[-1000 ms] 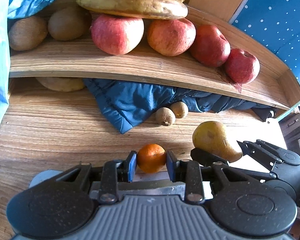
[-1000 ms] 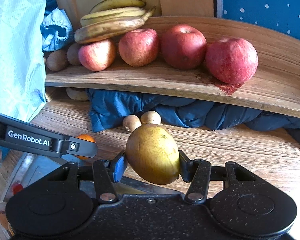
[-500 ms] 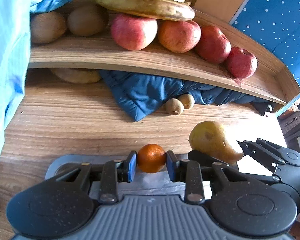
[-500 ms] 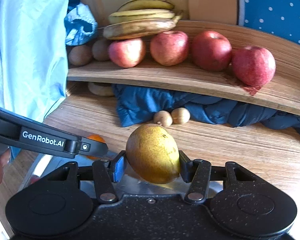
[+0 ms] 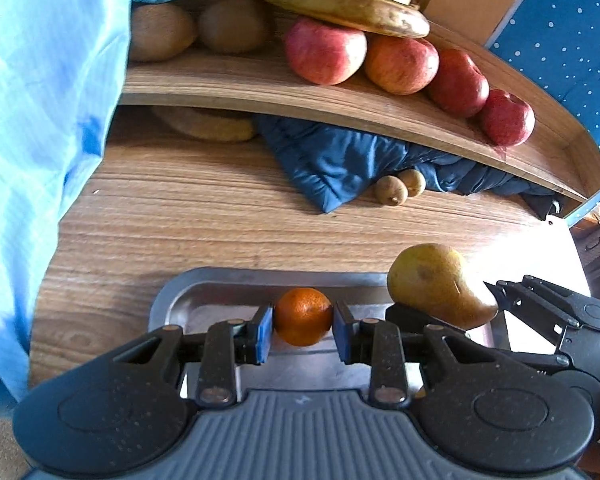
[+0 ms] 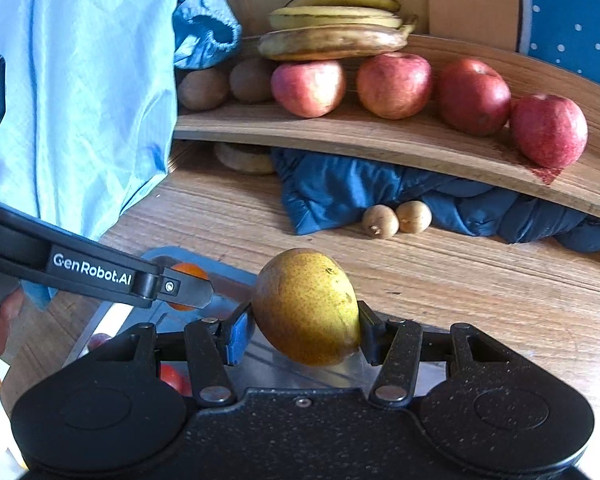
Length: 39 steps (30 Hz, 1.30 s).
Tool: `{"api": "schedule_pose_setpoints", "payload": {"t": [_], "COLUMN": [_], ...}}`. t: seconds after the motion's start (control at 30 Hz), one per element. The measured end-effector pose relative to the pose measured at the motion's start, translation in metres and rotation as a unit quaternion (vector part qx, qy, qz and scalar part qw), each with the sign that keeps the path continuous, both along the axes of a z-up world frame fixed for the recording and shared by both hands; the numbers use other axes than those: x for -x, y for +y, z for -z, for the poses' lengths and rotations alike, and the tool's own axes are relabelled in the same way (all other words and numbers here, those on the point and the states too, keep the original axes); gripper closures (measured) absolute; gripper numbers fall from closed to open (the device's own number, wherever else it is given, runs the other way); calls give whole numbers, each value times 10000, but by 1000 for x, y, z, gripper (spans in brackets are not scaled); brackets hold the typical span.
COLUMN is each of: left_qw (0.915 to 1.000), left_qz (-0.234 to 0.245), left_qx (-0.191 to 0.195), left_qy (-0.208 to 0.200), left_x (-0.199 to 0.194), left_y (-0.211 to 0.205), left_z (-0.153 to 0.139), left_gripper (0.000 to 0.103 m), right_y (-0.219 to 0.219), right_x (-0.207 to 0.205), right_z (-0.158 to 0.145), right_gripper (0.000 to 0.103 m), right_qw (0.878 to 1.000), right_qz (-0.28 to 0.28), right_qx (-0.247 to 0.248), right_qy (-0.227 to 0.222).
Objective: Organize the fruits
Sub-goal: 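Carry the tangerine in the left tool while the right tool carries the pear over the tray, then lower and release the tangerine from the left tool while the right tool releases the pear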
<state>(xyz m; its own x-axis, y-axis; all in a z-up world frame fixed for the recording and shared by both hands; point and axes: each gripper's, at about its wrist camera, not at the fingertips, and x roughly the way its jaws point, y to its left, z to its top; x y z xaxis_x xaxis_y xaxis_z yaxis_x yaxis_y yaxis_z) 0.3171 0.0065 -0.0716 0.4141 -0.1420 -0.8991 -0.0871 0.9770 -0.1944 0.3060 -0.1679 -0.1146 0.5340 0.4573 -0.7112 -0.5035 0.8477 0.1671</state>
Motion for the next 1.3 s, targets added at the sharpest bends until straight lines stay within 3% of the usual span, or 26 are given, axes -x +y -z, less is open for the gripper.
{"api": "schedule_pose_setpoints", "payload": {"t": [0.63,1.3], "left_qw": [9994,9989], "left_qz": [-323,-405], "left_qx": [-57,-24], "left_qy": [103,239], "left_x": [29,41], "left_y": [30,36], "left_z": [-3,1], "left_gripper": [69,69], "right_y": [27,26], "right_x": [20,30], "right_z": [4,5], "right_gripper": [48,48], "right_qw": [9992,9990], "right_qz": [-344,-289], "right_qx": [81,159], "right_qy": [166,291]}}
